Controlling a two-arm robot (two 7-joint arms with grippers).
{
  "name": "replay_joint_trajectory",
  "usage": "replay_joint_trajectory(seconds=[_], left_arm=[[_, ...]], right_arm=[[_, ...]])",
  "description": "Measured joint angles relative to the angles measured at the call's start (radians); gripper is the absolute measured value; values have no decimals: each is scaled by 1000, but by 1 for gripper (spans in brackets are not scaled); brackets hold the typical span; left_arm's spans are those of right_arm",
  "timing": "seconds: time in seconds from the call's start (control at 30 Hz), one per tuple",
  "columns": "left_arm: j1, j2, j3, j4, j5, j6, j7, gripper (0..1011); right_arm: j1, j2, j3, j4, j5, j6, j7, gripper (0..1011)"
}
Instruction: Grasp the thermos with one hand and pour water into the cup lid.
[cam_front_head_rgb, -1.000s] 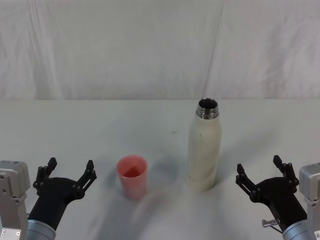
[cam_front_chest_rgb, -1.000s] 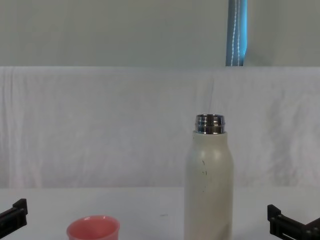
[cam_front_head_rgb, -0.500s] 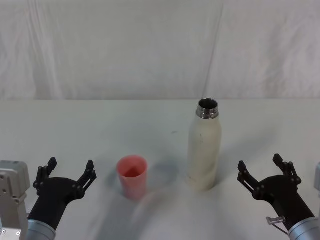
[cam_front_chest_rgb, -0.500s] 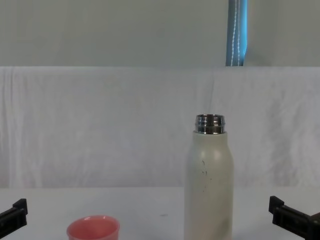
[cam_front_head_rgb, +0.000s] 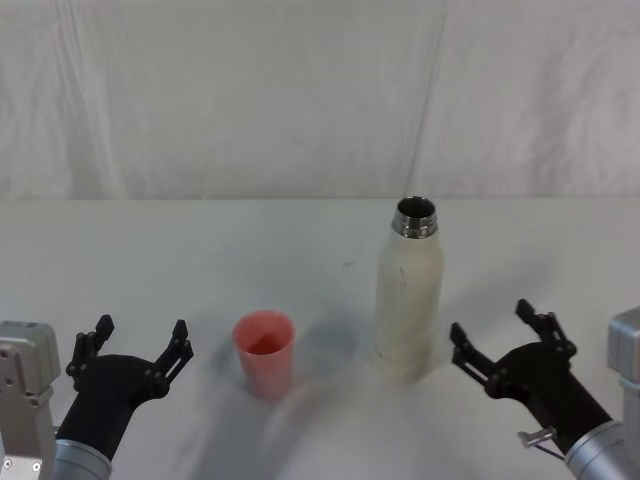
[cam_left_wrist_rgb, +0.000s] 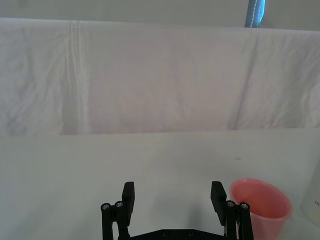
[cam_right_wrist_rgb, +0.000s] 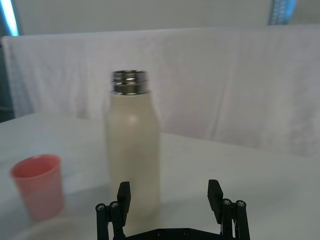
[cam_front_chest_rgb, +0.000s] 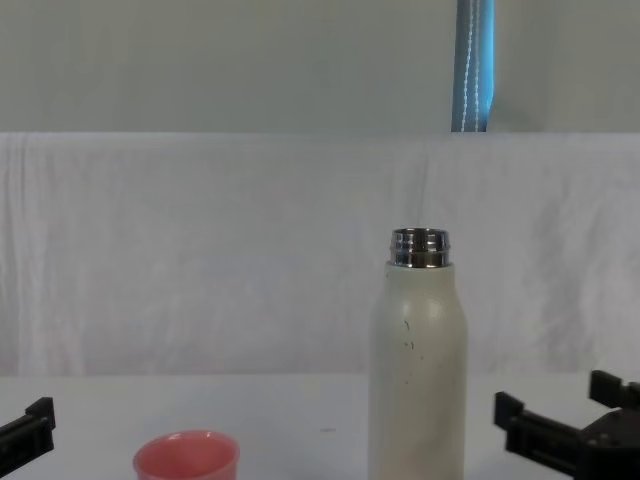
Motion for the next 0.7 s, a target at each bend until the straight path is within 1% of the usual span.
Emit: replay_joint_trajectory(seconds=[0.1, 0.27, 0.33, 0.47, 0.7], left_arm=[[0, 0, 0, 0, 0, 0, 0, 1001], [0, 0, 0, 0, 0, 0, 0, 1001], [0, 0, 0, 0, 0, 0, 0, 1001], [0, 0, 0, 0, 0, 0, 0, 1001], [0, 0, 0, 0, 0, 0, 0, 1001]], right_arm=[[15, 10, -22, 12, 0, 0, 32, 1001], [35, 15, -52, 37, 0, -5, 57, 1001], [46, 14, -62, 57, 0, -10, 62, 1001], [63, 3, -75, 88, 0, -19, 61, 1001], [85, -26, -81, 127, 3, -29, 39, 1001]])
